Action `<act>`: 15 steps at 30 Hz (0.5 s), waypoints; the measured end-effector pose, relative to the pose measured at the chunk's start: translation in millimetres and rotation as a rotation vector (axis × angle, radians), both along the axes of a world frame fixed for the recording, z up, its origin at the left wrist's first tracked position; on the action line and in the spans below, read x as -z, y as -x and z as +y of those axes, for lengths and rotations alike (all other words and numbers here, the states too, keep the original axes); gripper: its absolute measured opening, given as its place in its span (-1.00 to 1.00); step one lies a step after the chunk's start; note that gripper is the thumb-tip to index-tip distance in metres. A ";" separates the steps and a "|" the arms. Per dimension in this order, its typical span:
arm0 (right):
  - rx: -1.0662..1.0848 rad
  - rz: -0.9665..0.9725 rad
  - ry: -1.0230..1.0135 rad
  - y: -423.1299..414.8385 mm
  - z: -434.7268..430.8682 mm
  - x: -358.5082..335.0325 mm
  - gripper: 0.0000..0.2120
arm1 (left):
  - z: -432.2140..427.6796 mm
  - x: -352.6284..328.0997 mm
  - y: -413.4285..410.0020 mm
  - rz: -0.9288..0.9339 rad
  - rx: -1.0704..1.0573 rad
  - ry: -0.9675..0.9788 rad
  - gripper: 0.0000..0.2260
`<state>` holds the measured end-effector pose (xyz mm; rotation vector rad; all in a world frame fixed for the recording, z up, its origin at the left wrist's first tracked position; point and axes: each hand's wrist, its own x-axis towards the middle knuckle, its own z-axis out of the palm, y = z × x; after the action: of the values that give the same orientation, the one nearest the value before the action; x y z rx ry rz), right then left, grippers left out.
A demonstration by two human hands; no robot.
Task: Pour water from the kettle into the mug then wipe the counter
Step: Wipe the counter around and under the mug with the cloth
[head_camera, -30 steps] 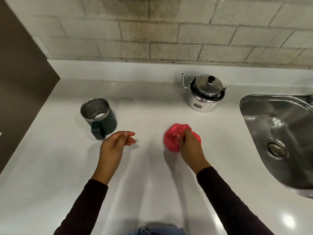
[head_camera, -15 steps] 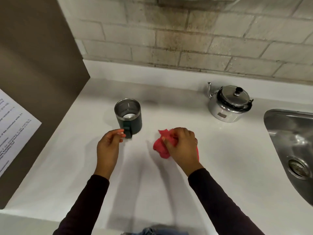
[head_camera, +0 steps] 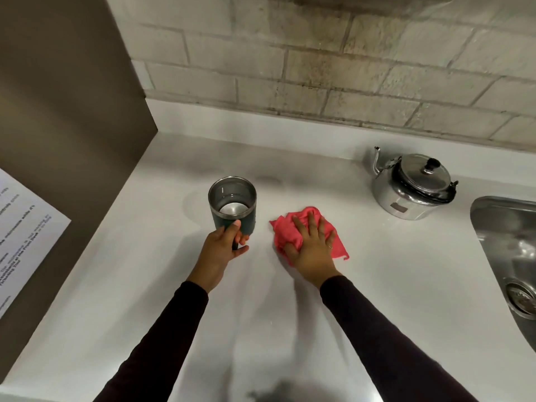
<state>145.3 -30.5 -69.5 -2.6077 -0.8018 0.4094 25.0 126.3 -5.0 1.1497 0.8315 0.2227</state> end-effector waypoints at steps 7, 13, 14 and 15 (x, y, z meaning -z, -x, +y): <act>0.053 0.330 -0.296 -60.0 64.3 -17.8 -0.60 | 11.7 -18.2 3.7 -0.065 0.028 -0.063 -0.64; 0.023 0.651 -0.377 -46.9 87.4 -17.9 -0.55 | 29.0 -34.7 23.2 -0.116 0.017 -0.115 -0.63; -0.055 0.615 -0.352 -39.3 86.0 -14.1 -0.55 | 31.1 -34.9 27.6 -0.115 0.012 -0.125 -0.63; -0.153 0.506 -0.292 -31.3 82.6 -9.3 -0.54 | 32.6 -34.8 31.4 -0.112 0.003 -0.133 -0.64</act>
<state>176.6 52.1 -60.1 -2.0497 -0.8089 0.8800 -6.4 158.9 29.8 1.2507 0.7244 0.3406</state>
